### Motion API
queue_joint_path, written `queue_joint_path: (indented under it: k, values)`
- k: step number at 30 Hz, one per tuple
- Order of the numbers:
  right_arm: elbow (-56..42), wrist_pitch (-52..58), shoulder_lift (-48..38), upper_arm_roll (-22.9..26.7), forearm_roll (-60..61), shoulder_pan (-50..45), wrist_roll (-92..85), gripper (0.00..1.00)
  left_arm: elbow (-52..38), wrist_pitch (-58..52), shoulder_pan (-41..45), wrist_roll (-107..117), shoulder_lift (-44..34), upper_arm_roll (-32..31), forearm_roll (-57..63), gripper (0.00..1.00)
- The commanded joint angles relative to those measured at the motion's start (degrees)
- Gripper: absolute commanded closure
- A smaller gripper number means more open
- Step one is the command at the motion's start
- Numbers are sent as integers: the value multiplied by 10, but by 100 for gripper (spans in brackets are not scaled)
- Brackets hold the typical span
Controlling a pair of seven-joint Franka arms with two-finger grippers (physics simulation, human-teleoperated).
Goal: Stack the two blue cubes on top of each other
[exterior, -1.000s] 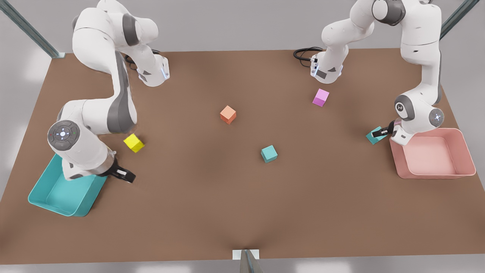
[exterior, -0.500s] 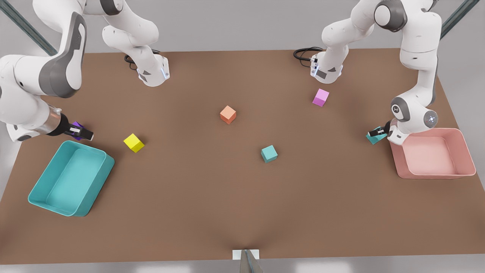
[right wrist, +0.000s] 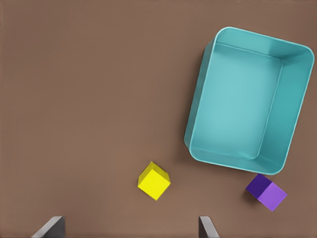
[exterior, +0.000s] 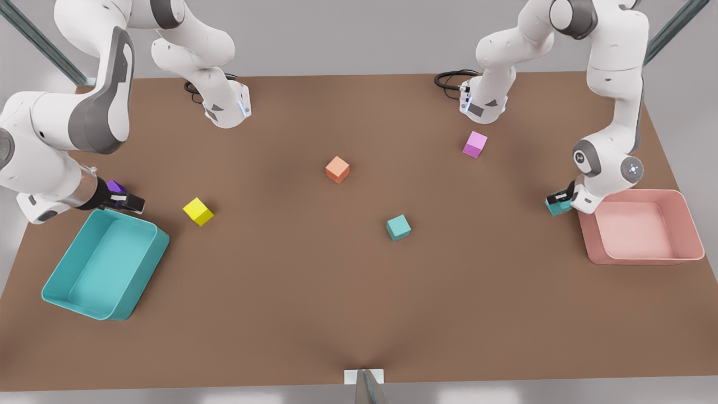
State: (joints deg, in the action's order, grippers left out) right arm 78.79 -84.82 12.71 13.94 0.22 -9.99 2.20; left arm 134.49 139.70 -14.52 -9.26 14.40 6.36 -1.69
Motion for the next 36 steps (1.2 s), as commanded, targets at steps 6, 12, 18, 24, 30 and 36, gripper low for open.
queue_joint_path:
  k: [6, 12, 18, 24, 30, 36]
  values:
    - [0, -2, 2, 0, 0, 1, -61, 0, -75, -81, 205, 278, -45, -120, -46, 29]
    - [0, -2, 4, 0, 0, -1, -61, 0, -242, -80, 271, 562, 99, -252, -41, 29]
    - [0, -2, 4, 0, 0, -1, -61, 0, -288, -80, 290, 591, 132, -251, -30, 29]
    - [0, -2, 4, 0, 0, -2, -61, 0, -308, -96, 290, 604, 159, -253, -16, 29]
    - [0, -2, 4, 0, -2, -2, -61, 0, -308, -116, 298, 605, 164, -257, -16, 29]
    - [0, -2, 4, 0, -4, -2, -61, 0, -322, -114, 301, 616, 175, -257, -15, 0]
